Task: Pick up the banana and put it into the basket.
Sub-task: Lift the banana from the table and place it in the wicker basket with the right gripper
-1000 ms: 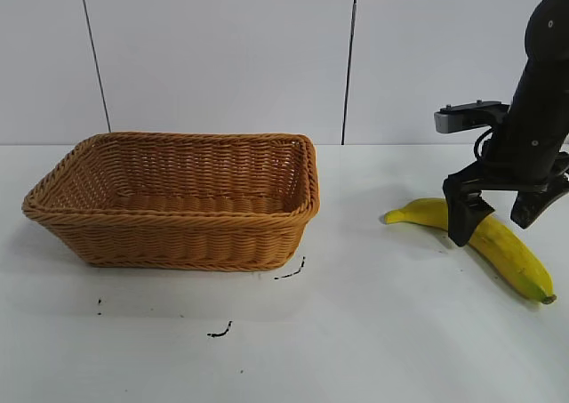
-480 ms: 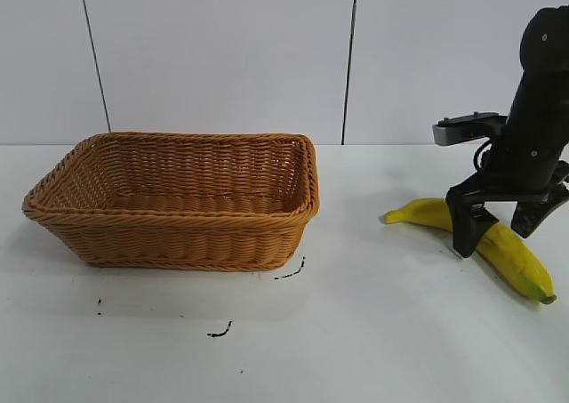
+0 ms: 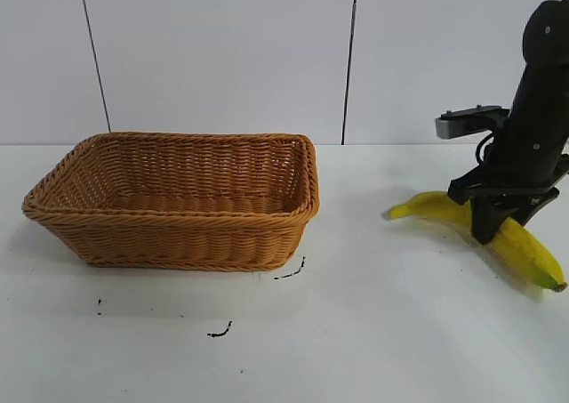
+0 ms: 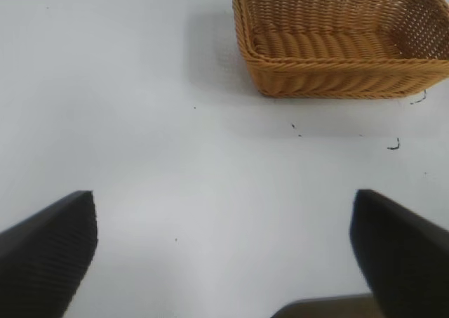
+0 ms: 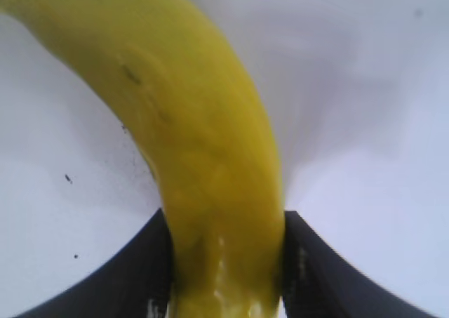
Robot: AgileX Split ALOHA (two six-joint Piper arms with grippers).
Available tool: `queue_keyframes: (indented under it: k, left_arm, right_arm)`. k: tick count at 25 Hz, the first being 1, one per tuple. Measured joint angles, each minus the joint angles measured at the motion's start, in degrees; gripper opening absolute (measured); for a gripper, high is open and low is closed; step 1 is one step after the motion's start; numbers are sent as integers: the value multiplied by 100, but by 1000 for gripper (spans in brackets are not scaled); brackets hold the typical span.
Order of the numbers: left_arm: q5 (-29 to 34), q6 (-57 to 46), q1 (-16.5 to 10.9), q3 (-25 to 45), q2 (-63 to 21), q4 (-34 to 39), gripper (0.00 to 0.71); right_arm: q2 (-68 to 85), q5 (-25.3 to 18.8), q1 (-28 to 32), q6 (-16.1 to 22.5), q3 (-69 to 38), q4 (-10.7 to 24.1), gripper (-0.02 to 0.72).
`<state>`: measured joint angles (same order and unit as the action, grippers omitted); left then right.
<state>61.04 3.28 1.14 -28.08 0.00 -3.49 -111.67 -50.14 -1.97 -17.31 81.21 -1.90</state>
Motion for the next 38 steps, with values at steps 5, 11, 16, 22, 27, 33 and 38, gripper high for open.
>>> queue_keyframes:
  k: [5, 11, 16, 22, 27, 33, 38]
  left_arm:
    - [0, 0, 0, 0, 0, 0, 695]
    - [0, 0, 0, 0, 0, 0, 695]
    - [0, 0, 0, 0, 0, 0, 695]
    - [0, 0, 0, 0, 0, 0, 695]
    - [0, 0, 0, 0, 0, 0, 695]
    - [0, 0, 0, 0, 0, 0, 695]
    - [0, 0, 0, 0, 0, 0, 695]
  right_arm:
    - [55, -950, 0, -6, 775, -129, 318]
    - [-98, -1454, -279, -18, 1877, -72, 318]
    - [-607, -1741, -934, -18, 2820, 420, 318]
    - [-1365, -1830, -1783, -36, 3986, 486, 318]
    - [-1732, -1766, -2595, -426, 4575, 490, 318]
    - [-2018, -1054, -3371, -1112, 4621, 483, 318]
    - [-2488, -532, -3614, -1318, 4621, 522, 318]
